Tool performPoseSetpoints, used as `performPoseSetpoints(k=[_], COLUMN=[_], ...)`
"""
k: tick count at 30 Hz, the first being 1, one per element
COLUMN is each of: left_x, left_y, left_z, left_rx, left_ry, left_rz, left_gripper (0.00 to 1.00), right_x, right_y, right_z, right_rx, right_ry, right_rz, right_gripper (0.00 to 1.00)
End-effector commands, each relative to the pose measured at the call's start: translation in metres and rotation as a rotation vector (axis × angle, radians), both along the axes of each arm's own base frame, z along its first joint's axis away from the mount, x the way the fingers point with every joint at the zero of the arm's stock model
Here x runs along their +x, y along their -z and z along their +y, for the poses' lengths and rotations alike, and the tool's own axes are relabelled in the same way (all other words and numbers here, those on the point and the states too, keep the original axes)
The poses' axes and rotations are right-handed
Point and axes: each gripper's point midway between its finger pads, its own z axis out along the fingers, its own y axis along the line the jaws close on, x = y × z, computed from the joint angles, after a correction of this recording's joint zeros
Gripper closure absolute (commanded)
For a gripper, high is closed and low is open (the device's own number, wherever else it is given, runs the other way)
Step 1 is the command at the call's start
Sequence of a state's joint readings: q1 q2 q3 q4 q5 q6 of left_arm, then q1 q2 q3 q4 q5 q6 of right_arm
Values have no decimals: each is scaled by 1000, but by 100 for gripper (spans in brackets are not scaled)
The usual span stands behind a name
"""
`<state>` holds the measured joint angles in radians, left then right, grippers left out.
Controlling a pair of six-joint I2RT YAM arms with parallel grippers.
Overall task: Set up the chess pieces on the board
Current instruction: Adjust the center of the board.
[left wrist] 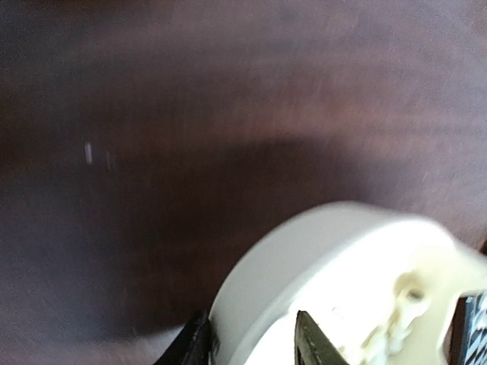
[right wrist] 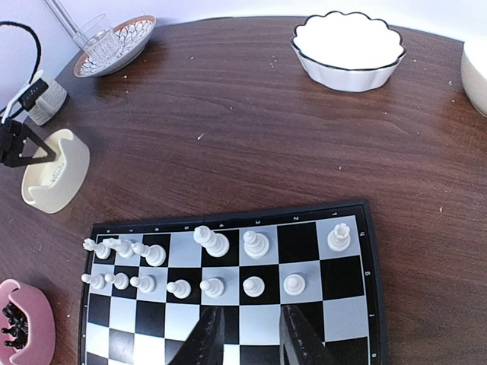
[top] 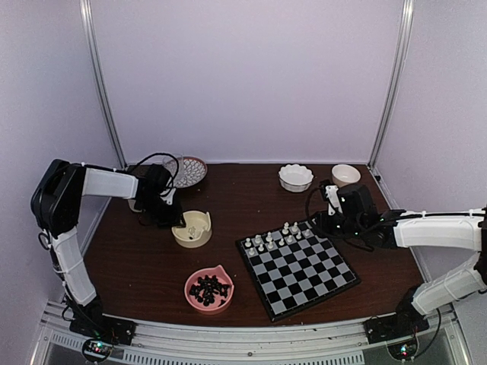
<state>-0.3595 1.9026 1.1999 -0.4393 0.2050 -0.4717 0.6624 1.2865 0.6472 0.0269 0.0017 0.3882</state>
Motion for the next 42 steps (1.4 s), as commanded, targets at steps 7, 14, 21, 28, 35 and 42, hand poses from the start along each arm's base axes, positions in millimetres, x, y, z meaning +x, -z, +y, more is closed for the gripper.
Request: performPoseSetpoints(k=[7, 14, 21, 28, 35, 42], left_x=[-60, -71, -48, -11, 22, 46], left_y=[-19, -38, -58, -66, -67, -62], left_z=[0, 4, 3, 2, -6, -17], left_rx=[-142, -164, -136, -55, -41, -44], left_ry=[-1, -14, -6, 7, 25, 52], left_rz=[15, -37, -116, -158, -176, -174], left_gripper=[62, 60, 59, 56, 57, 63], right_x=[0, 1, 1, 1, 0, 0], right_y=[-6, -5, -5, -6, -7, -8], right_z=[-4, -2, -2, -3, -3, -3], right_rx=[5, 6, 4, 3, 7, 5], right_ry=[3, 1, 0, 1, -1, -1], right_rz=[-28, -25, -25, -27, -30, -31], right_gripper=[72, 72, 72, 72, 71, 72])
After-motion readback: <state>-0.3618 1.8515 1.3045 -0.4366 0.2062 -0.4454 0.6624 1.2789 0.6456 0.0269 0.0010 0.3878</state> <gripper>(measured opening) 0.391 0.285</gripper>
